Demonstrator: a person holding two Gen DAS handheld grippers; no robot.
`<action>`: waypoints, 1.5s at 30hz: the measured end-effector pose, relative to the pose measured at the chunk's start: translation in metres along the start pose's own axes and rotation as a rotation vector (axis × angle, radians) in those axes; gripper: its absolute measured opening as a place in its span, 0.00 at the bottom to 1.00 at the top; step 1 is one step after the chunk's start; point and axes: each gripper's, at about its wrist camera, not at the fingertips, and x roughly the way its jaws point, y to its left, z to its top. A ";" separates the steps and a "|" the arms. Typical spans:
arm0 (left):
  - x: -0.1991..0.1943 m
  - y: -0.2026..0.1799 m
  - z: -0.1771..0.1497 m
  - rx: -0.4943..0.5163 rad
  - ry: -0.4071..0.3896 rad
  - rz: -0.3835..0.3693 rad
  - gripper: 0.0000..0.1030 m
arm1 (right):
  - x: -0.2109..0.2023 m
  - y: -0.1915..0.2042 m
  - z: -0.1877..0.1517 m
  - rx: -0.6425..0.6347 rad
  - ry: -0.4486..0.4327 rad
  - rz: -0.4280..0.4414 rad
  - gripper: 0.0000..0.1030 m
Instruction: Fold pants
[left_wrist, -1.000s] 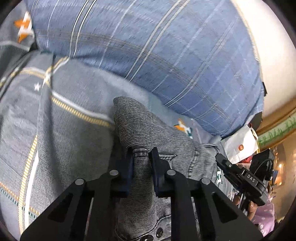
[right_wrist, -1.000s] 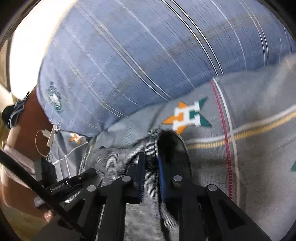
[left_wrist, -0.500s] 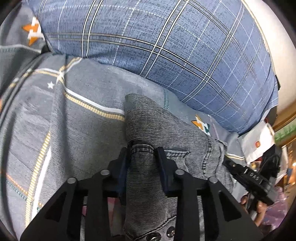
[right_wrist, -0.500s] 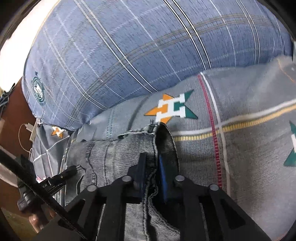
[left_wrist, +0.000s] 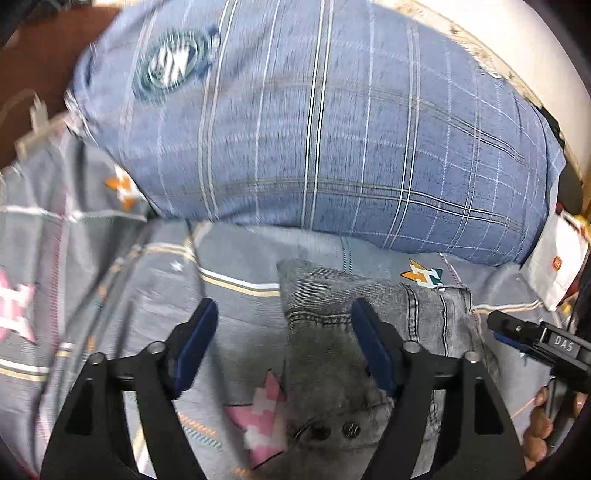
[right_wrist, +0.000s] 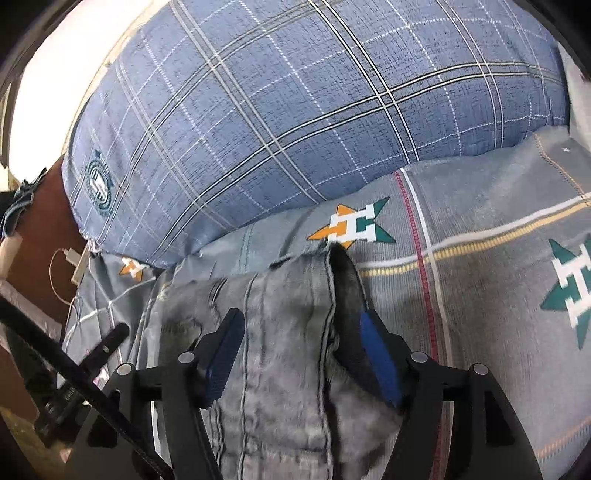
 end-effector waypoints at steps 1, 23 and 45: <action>-0.008 0.000 -0.006 0.012 -0.022 0.018 0.81 | -0.005 0.004 -0.006 -0.015 -0.008 -0.001 0.65; -0.068 -0.022 -0.118 0.183 0.029 0.094 0.81 | -0.078 0.029 -0.145 -0.133 -0.083 -0.117 0.78; -0.067 -0.030 -0.121 0.194 0.032 0.064 0.81 | -0.070 0.044 -0.151 -0.239 -0.103 -0.193 0.78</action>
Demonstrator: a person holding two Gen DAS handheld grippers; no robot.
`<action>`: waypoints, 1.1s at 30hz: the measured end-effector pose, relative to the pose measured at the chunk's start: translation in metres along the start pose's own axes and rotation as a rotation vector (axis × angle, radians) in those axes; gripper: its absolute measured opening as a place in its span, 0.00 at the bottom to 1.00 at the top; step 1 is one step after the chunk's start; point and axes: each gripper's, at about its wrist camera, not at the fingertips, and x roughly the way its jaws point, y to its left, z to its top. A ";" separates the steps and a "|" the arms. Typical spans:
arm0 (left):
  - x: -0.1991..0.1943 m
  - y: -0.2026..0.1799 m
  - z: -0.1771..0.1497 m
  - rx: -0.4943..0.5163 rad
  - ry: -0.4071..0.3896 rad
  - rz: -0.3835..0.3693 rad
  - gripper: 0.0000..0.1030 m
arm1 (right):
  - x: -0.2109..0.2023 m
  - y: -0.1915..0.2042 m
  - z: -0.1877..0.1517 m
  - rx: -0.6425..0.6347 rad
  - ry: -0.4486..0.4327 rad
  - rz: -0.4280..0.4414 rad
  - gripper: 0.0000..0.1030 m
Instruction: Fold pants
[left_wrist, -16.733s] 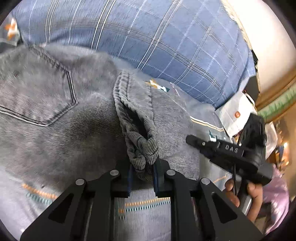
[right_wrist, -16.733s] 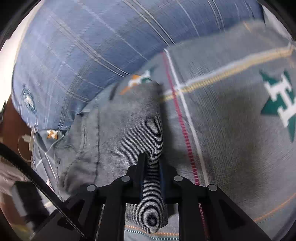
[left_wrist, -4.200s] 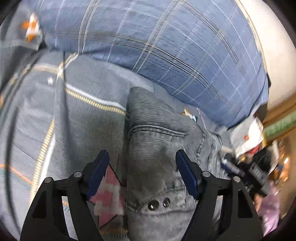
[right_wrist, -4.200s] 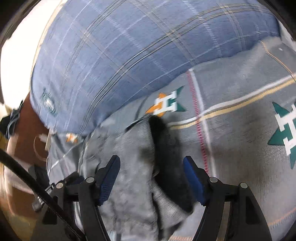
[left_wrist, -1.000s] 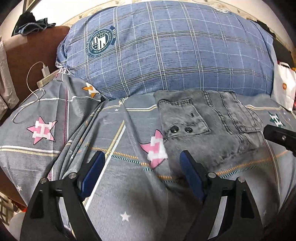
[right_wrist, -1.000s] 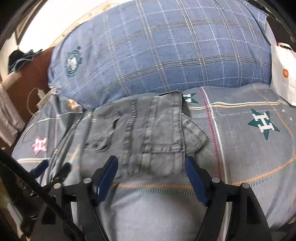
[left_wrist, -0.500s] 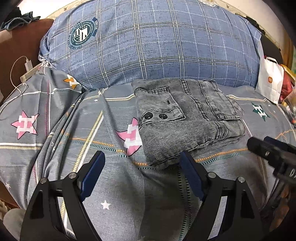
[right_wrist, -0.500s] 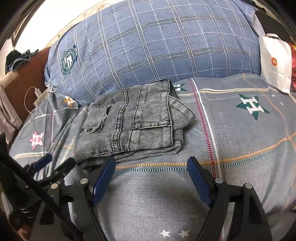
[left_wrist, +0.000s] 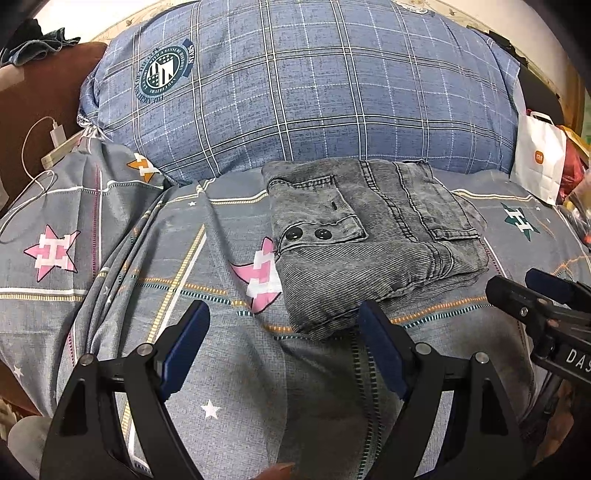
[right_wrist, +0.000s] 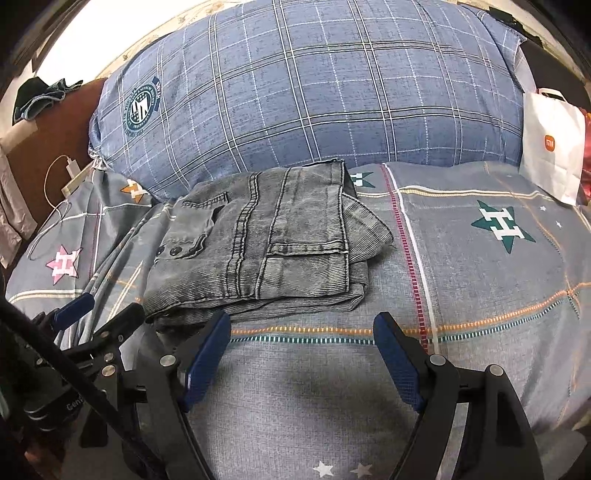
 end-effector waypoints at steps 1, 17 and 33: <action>0.000 0.000 0.000 0.000 0.000 0.000 0.81 | 0.000 -0.001 0.001 0.001 -0.001 0.000 0.78; -0.001 0.000 0.000 -0.007 0.003 0.000 0.81 | -0.003 0.001 0.001 -0.007 -0.008 -0.002 0.78; -0.001 0.000 0.000 -0.005 0.003 -0.003 0.81 | -0.004 0.001 0.001 -0.003 -0.010 0.003 0.78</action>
